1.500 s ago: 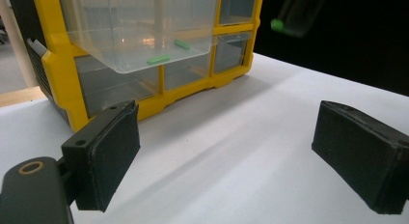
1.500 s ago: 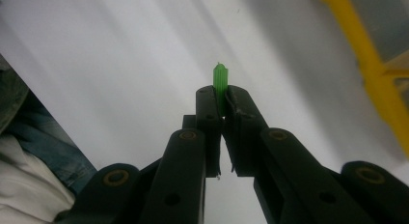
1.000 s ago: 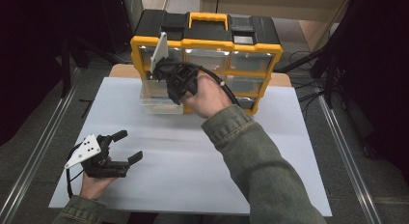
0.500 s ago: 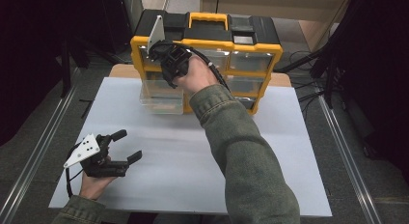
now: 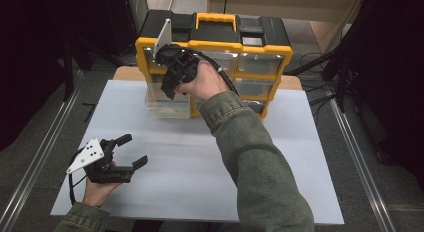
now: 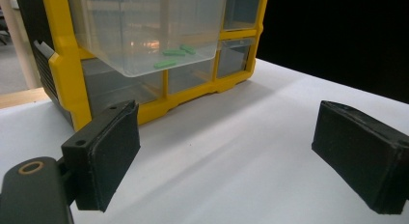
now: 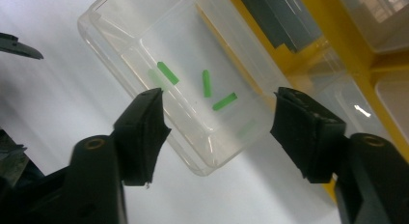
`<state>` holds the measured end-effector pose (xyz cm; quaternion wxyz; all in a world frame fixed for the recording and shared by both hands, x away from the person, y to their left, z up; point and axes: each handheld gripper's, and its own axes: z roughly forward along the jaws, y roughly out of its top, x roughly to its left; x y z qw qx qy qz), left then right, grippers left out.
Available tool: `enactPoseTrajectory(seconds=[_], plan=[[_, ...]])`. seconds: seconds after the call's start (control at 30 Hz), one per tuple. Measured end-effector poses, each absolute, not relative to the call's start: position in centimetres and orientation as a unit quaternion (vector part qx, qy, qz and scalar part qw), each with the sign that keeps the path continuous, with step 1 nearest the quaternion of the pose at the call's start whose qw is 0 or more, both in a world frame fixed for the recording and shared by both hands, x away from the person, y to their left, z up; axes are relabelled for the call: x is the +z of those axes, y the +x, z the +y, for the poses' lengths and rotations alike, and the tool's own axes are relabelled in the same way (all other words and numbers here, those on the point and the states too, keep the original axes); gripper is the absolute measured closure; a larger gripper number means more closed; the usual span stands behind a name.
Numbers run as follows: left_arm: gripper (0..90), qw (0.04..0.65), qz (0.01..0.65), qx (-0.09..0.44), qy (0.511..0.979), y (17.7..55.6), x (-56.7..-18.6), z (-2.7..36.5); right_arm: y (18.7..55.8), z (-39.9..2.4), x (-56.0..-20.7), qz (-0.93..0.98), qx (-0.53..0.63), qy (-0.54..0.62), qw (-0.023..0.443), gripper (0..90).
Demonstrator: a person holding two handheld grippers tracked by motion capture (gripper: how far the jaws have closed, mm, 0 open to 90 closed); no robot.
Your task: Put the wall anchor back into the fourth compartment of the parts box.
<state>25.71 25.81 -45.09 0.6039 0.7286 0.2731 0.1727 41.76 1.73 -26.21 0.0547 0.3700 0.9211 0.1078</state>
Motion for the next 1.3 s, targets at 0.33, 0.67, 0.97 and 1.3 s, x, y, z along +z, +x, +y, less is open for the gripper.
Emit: enactPoseTrajectory(seconds=[0.33, 0.67, 0.97, 1.3], plan=[[9.0, 0.602, 0.273, 0.173, 0.731, 25.7, -45.1, 25.8, 40.0, 0.2, -26.3, 0.918, 0.135, 0.367, 0.057, 27.2], [9.0, 0.603, 0.272, 0.173, 0.730, 25.7, -45.1, 25.7, 37.3, -2.6, -27.1, 0.914, 0.148, 0.372, 0.068, 26.0], [9.0, 0.601, 0.272, 0.175, 0.731, 25.7, -45.1, 25.7, 35.9, -4.6, -29.2, 0.908, 0.154, 0.382, 0.075, 25.5], [9.0, 0.600, 0.272, 0.175, 0.731, 25.7, -45.1, 25.6, 35.1, -5.3, -33.0, 0.912, 0.143, 0.378, 0.064, 26.0]])
